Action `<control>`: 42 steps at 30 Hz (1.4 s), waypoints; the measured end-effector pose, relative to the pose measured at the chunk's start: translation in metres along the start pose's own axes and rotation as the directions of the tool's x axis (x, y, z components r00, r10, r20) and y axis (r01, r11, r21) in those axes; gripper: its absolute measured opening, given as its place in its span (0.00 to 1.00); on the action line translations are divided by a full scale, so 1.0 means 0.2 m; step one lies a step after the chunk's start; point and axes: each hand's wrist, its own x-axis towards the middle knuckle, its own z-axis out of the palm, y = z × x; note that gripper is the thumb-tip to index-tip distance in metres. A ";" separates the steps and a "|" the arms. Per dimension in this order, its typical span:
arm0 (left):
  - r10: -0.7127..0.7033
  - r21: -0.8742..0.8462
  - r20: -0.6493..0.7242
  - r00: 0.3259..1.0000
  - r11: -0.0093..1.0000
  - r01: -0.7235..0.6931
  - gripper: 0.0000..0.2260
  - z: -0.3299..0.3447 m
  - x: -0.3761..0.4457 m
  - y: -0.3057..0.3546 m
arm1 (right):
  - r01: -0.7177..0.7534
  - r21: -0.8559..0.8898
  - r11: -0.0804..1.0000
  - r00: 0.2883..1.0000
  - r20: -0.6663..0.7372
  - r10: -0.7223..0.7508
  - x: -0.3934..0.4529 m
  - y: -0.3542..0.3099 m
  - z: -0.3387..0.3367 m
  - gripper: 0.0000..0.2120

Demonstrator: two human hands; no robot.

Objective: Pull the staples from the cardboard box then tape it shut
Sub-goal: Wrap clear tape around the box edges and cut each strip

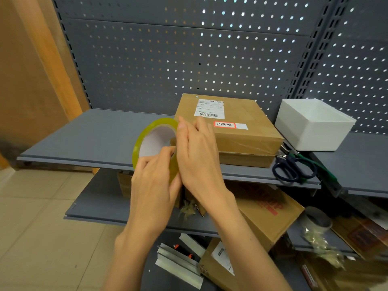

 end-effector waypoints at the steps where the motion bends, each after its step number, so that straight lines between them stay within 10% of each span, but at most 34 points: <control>1: 0.001 0.012 -0.006 1.000 1.000 -0.001 0.11 0.00 0.00 0.00 | -0.001 0.009 1.000 1.000 -0.001 0.001 0.00 0.00 0.00 0.19; 25: -0.034 -0.003 -0.006 0.999 0.999 0.034 0.12 0.01 0.01 0.01 | 0.076 0.012 0.997 0.981 -0.180 -0.072 0.00 0.01 0.03 0.24; 42: 0.054 0.076 0.021 0.998 0.996 -0.056 0.10 0.01 0.03 0.00 | 0.067 -0.178 0.982 0.994 0.092 -0.051 0.04 0.00 -0.05 0.11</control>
